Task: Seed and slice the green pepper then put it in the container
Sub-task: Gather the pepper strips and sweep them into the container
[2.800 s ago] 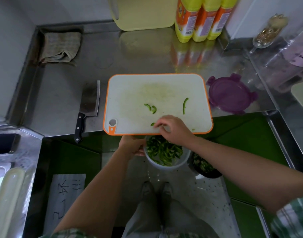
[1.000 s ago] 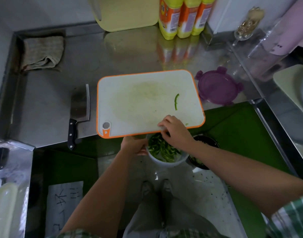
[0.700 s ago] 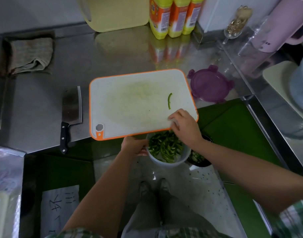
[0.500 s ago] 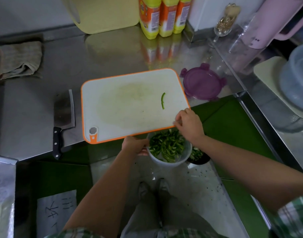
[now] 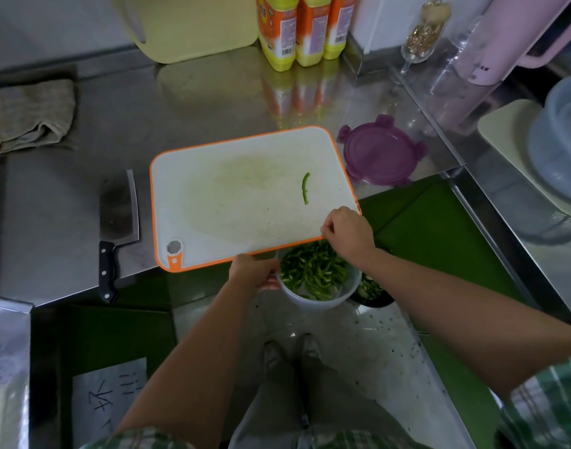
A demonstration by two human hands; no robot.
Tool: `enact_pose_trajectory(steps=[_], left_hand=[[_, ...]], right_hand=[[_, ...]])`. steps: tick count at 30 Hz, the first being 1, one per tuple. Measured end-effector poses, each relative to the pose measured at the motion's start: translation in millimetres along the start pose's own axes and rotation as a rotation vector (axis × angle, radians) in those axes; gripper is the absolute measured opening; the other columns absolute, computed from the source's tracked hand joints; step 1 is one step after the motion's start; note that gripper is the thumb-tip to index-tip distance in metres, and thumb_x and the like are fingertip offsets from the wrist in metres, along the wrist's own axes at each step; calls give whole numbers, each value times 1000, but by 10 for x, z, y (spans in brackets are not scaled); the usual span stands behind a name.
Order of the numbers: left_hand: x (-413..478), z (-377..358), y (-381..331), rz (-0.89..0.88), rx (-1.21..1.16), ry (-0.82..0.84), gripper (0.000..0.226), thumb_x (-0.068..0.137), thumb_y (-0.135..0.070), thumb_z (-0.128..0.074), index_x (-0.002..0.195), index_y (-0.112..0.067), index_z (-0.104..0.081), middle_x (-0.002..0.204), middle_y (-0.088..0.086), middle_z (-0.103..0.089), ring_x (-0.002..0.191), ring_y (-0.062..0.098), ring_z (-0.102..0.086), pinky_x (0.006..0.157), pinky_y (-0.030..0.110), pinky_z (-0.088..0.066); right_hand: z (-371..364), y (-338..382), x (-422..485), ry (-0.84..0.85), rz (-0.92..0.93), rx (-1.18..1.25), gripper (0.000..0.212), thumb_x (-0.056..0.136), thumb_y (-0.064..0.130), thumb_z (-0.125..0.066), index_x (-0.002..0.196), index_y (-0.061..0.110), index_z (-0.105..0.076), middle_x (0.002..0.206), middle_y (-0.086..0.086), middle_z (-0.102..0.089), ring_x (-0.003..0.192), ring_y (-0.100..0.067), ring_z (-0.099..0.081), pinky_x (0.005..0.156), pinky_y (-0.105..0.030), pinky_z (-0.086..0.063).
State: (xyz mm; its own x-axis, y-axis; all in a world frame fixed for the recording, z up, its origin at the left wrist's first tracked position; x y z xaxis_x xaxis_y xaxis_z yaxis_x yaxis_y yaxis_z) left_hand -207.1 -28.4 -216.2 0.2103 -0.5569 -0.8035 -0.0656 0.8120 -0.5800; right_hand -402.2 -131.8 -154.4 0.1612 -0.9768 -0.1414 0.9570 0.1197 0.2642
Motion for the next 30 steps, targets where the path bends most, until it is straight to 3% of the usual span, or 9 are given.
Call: enact_pose_trajectory(steps=[5, 8, 13, 16, 19, 22, 25, 27, 30], left_hand=[[-8, -14, -3, -11, -17, -5, 9, 78, 8, -69, 76, 14, -63, 88, 35, -67, 63, 34, -67, 55, 40, -61], [-1, -12, 0, -15, 2, -14, 11, 79, 4, -71, 76, 12, -63, 85, 32, -69, 58, 30, -68, 50, 34, -59], [-2, 22, 1, -11, -29, -15, 8, 78, 8, -68, 76, 13, -63, 84, 32, -68, 60, 32, -67, 48, 32, -58], [3, 63, 8, -29, -43, -32, 5, 76, 9, -67, 76, 12, -64, 88, 35, -67, 67, 35, -67, 50, 35, -59], [13, 93, 20, -38, -56, -48, 4, 77, 8, -67, 75, 9, -65, 87, 35, -67, 66, 34, -66, 48, 33, -58], [13, 109, 18, -60, -75, -62, 5, 79, 6, -67, 76, 4, -64, 79, 28, -66, 57, 29, -63, 44, 30, -55], [17, 113, 20, -65, -87, -59, 3, 79, 7, -67, 81, 6, -66, 79, 27, -66, 58, 30, -64, 47, 32, -56], [17, 116, 14, -61, -81, -59, 3, 79, 6, -68, 82, 7, -66, 80, 28, -67, 58, 30, -64, 48, 34, -57], [20, 102, 7, -56, -75, -60, 4, 79, 5, -69, 77, 7, -65, 82, 30, -67, 60, 32, -65, 48, 35, -58]], right_hand=[[-64, 255, -188, 259, 294, 272, 11, 86, 24, -65, 78, 20, -60, 84, 5, -58, 75, -12, -57, 66, -30, -48], [-224, 376, -385, 477, 443, 100, 15, 84, 34, -70, 79, 24, -60, 79, 11, -58, 70, -5, -53, 61, -23, -43], [-4, 378, -122, 252, 401, 343, 13, 79, 11, -67, 79, 21, -60, 79, 8, -61, 71, -8, -57, 68, -34, -52], [87, 363, 128, 117, 344, 402, 10, 78, 13, -65, 80, 20, -58, 82, 5, -58, 75, -12, -56, 70, -41, -51], [111, 386, 352, -18, 309, 359, 21, 81, 19, -66, 102, 17, -61, 113, -6, -54, 108, -26, -51, 90, -45, -45], [-108, 404, 498, 161, 188, 215, 56, 91, 35, -59, 142, 18, -44, 158, -16, -15, 146, -32, -12, 115, -45, -17], [-254, 473, 444, 272, 209, 131, 71, 96, 41, -50, 152, 8, -20, 160, -16, 5, 148, -32, 5, 118, -44, -2], [-236, 491, 370, 258, 246, 216, 71, 97, 36, -51, 150, 1, -20, 161, -11, -4, 148, -28, -2, 119, -43, -4], [-55, 441, 328, 167, 271, 356, 49, 94, 23, -58, 137, 2, -49, 149, -9, -40, 137, -23, -37, 113, -34, -30]])
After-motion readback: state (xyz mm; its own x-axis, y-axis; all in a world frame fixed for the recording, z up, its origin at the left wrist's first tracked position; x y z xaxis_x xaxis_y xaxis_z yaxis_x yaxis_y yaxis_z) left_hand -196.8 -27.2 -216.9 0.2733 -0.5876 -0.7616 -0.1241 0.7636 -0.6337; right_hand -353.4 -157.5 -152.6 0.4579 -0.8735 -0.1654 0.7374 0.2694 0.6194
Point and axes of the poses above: each hand's wrist, its own x-axis towards the middle knuckle, its own z-axis out of the back of the hand, y = z × x, the point moved 8 cm from there along x, towards the middle knuckle
